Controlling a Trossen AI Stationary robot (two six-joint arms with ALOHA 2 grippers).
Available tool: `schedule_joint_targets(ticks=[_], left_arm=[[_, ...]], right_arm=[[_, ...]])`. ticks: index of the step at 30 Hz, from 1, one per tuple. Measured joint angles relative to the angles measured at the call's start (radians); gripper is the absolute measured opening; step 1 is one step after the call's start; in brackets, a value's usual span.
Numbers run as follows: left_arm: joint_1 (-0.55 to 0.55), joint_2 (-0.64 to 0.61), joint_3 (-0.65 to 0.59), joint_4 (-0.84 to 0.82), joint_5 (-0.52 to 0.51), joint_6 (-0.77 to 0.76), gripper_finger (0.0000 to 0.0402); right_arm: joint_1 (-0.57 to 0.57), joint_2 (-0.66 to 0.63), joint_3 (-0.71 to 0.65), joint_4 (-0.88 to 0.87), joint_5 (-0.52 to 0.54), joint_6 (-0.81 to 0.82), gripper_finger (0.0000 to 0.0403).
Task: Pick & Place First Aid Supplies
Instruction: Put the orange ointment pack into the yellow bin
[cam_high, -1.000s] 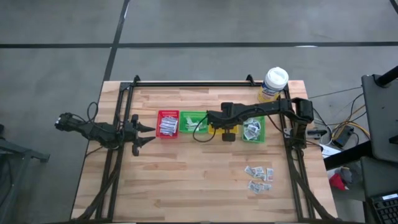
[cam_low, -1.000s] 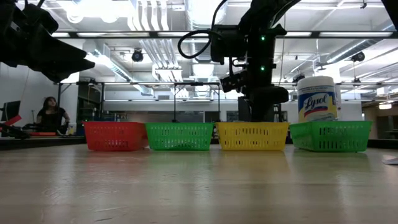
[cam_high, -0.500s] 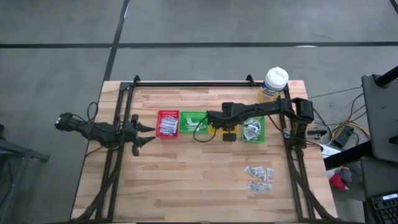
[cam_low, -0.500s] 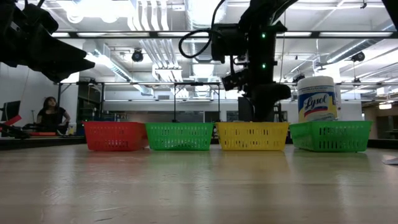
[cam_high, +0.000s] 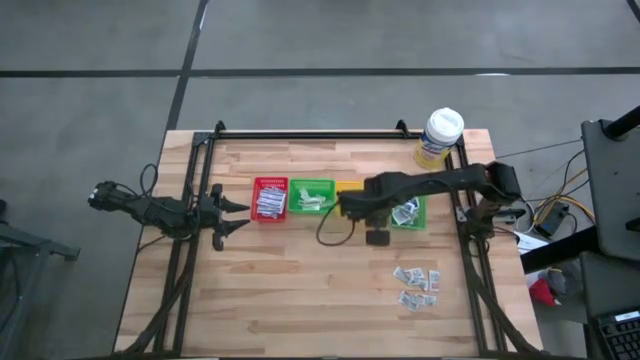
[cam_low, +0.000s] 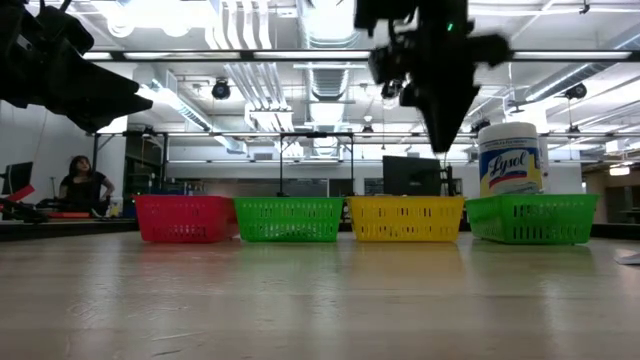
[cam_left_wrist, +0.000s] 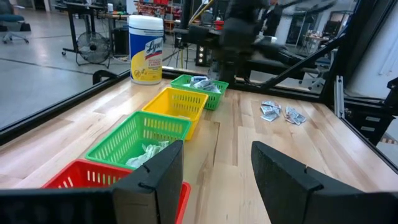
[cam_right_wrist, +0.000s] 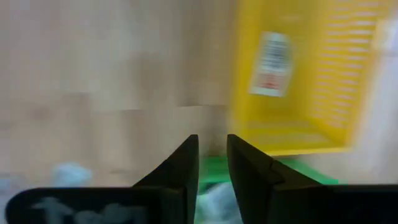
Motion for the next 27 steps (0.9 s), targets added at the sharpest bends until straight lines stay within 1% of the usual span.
schedule_joint_targets(ticks=[3, 5, 12, 17, 21, 27], left_arm=[[0.0, 0.0, 0.0, 0.0, 0.0, 0.0, 0.0188], [0.0, 0.0, 0.0, 0.0, 0.0, 0.0, 0.0188], [0.0, 0.0, 0.0, 0.0, 0.0, 0.0, 0.0188], [0.0, 0.0, 0.0, 0.0, 0.0, 0.0, 0.0188], [0.0, 0.0, 0.0, 0.0, 0.0, 0.0, 0.0188], [0.0, 0.0, 0.0, 0.0, 0.0, 0.0, 0.0188]], right_arm=[[0.052, -0.036, -0.004, -0.001, -0.097, 0.038, 0.0066], [0.095, -0.056, -0.009, -0.011, -0.129, 0.059, 0.0057], [0.26, -0.1, -0.012, -0.046, -0.152, 0.18, 0.0031], [0.361, -0.104, -0.016, -0.048, -0.152, 0.261, 0.0017], [0.417, -0.104, -0.032, -0.047, -0.151, 0.305, 0.001], [0.457, -0.105, -0.109, -0.037, -0.15, 0.444, 0.0008]])
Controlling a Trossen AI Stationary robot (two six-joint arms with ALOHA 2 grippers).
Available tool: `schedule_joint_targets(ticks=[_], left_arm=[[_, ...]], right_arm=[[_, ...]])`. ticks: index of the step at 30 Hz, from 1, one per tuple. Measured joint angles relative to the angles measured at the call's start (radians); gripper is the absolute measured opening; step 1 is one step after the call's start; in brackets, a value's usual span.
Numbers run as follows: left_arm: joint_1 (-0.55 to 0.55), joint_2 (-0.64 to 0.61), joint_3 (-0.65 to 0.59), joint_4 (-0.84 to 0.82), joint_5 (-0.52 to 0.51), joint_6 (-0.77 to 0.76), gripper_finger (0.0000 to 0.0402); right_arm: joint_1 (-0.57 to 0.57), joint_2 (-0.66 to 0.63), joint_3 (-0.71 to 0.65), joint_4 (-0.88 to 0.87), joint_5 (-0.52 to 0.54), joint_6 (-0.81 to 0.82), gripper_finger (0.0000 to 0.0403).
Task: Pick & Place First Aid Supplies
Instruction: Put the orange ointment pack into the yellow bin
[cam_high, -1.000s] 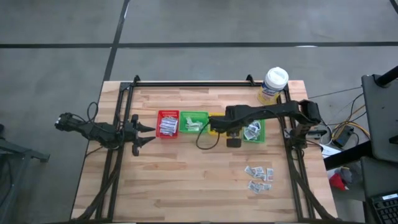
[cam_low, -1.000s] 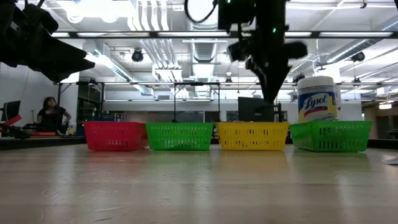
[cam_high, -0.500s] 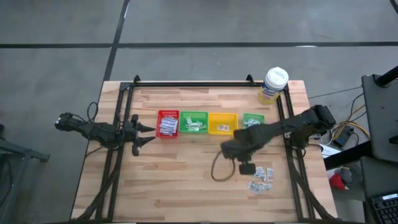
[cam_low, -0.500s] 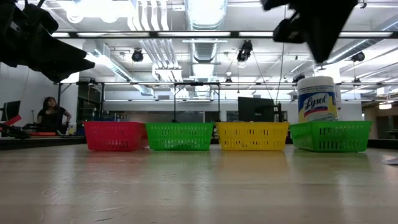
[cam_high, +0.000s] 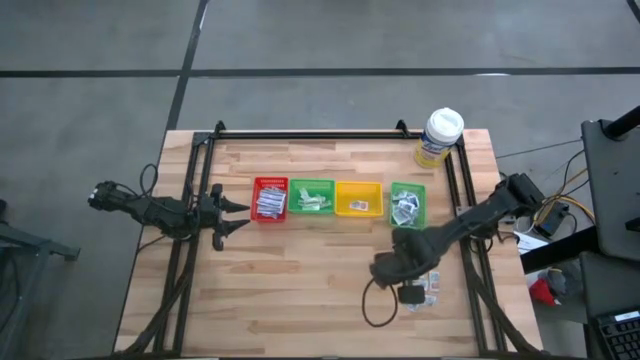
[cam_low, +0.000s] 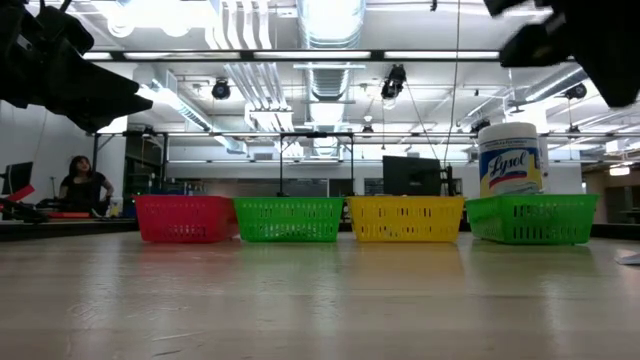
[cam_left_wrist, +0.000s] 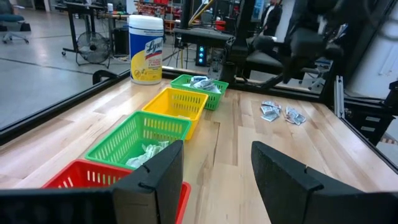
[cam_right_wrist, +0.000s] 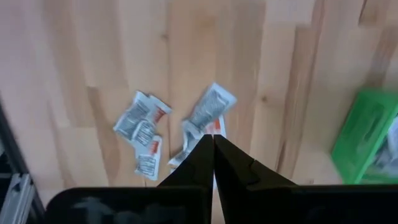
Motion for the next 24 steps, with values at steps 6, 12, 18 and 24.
schedule_joint_targets(ticks=[6, 12, 18, 24], left_arm=[[0.0, 0.0, 0.0, 0.0, 0.0, 0.0, 0.0188], [0.0, 0.0, 0.0, 0.0, 0.0, 0.0, 0.0188], [0.0, 0.0, 0.0, 0.0, 0.0, 0.0, 0.0188], [0.0, 0.0, 0.0, 0.0, 0.0, 0.0, 0.0188]], right_arm=[[0.002, 0.0, -0.114, 0.019, 0.0, 0.084, 0.0008], [0.001, -0.001, -0.192, 0.118, -0.008, 0.098, 0.0013], [0.001, -0.001, -0.251, 0.175, -0.069, 0.119, 0.0047], [0.001, -0.001, -0.3, 0.247, -0.087, 0.124, 0.0092]])
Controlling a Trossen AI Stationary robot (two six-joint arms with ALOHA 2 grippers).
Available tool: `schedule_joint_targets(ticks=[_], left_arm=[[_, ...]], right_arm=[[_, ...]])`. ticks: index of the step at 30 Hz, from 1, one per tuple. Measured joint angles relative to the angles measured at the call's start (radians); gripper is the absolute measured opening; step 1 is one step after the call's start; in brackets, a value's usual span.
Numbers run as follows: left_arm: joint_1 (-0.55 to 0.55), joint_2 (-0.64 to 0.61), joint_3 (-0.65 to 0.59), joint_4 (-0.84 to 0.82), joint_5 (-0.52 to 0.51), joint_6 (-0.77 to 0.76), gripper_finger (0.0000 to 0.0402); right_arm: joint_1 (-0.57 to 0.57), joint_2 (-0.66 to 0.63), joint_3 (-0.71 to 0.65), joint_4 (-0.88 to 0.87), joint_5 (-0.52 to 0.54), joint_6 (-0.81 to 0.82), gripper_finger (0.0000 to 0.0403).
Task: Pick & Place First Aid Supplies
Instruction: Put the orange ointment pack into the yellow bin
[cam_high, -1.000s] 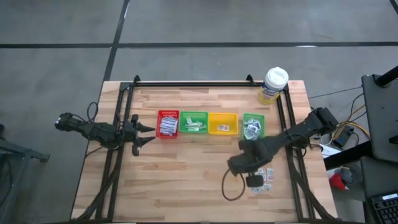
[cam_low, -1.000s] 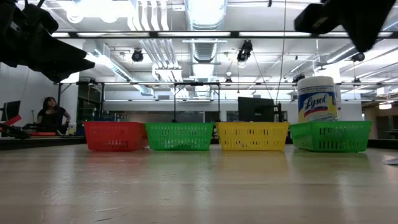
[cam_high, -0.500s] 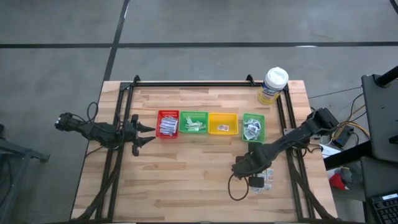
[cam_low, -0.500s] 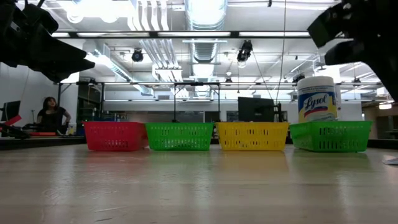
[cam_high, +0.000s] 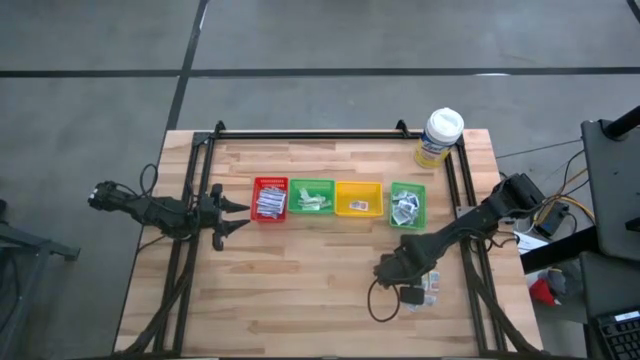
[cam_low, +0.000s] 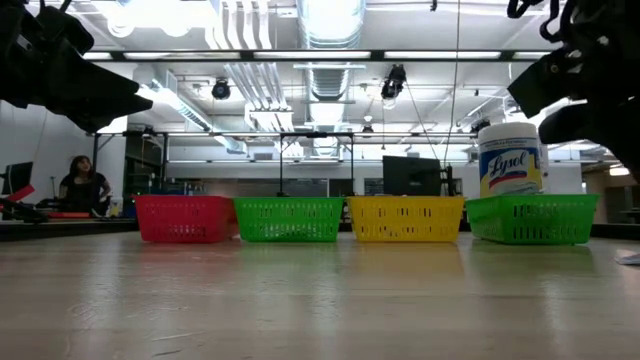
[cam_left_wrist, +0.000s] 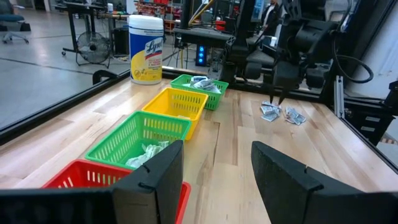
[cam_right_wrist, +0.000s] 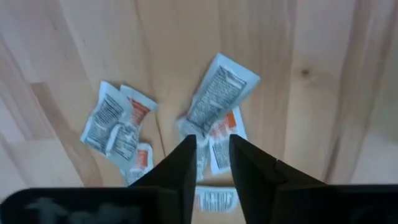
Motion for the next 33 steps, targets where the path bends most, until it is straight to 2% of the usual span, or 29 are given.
schedule_joint_targets(ticks=[6, 12, 25, 33], left_arm=[[0.0, 0.0, 0.0, 0.0, 0.0, 0.0, 0.0188], [0.0, 0.0, 0.0, 0.0, 0.0, 0.0, 0.0188], [0.0, 0.0, 0.0, 0.0, 0.0, 0.0, 0.0188], [0.0, 0.0, 0.0, 0.0, 0.0, 0.0, 0.0188]], right_arm=[[0.0, 0.0, -0.02, 0.032, 0.001, 0.0, 0.0124], [-0.008, 0.0, -0.07, 0.078, 0.007, 0.032, 0.0136], [-0.023, 0.0, -0.093, 0.117, 0.008, 0.071, 0.0136], [-0.043, 0.0, -0.127, 0.163, 0.011, 0.102, 0.0122]])
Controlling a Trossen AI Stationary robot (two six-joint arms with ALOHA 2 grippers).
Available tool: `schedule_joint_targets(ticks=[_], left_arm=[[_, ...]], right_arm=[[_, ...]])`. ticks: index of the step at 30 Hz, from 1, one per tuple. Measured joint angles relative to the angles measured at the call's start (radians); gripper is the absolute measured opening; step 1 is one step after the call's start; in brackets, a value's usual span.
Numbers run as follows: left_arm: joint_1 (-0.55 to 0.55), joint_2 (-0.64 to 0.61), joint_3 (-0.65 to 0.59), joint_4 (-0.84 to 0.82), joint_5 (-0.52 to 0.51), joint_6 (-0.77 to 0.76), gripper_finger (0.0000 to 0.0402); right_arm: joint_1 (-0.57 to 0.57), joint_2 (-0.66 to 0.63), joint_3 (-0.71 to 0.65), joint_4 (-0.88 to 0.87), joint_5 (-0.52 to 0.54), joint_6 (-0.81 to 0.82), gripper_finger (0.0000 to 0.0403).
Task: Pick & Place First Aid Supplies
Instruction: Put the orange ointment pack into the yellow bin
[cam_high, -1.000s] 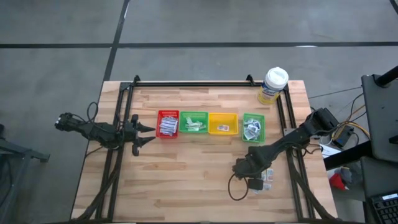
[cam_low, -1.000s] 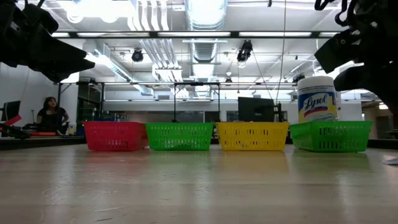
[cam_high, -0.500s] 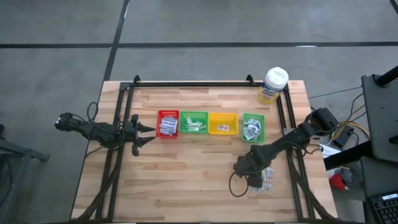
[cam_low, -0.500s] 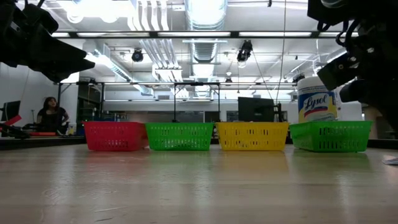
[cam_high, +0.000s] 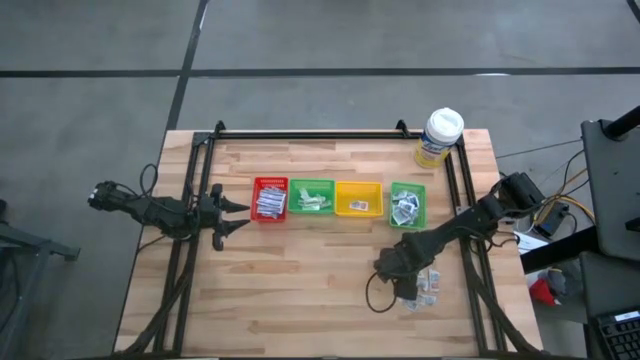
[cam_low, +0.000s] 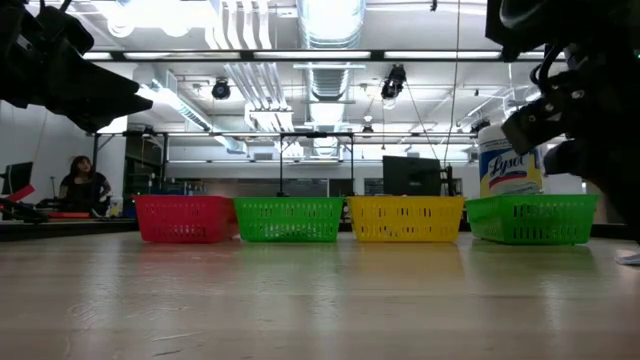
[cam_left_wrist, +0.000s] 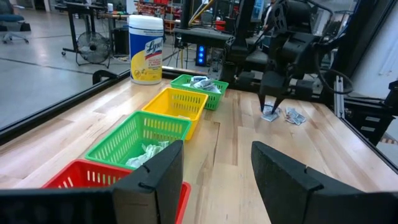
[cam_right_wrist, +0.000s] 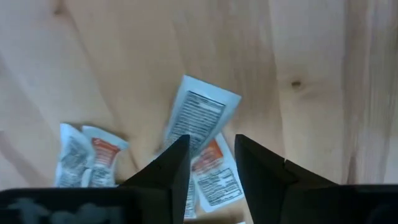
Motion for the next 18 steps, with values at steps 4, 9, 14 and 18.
schedule_joint_targets(ticks=[4, 9, 14, 18], left_arm=[[0.0, 0.0, 0.0, 0.0, 0.0, 0.0, 0.0188], [0.0, 0.0, 0.0, 0.0, 0.0, 0.0, 0.0188], [0.0, 0.0, 0.0, 0.0, 0.0, 0.0, 0.0188], [0.0, 0.0, 0.0, 0.0, 0.0, 0.0, 0.0188]], right_arm=[[-0.002, 0.0, -0.016, 0.003, 0.0, 0.003, 0.0113], [-0.001, 0.0, -0.036, 0.028, -0.002, 0.017, 0.0098], [-0.001, -0.001, -0.051, 0.047, -0.003, 0.021, 0.0074], [-0.002, -0.001, -0.053, 0.046, -0.002, 0.021, 0.0052]])
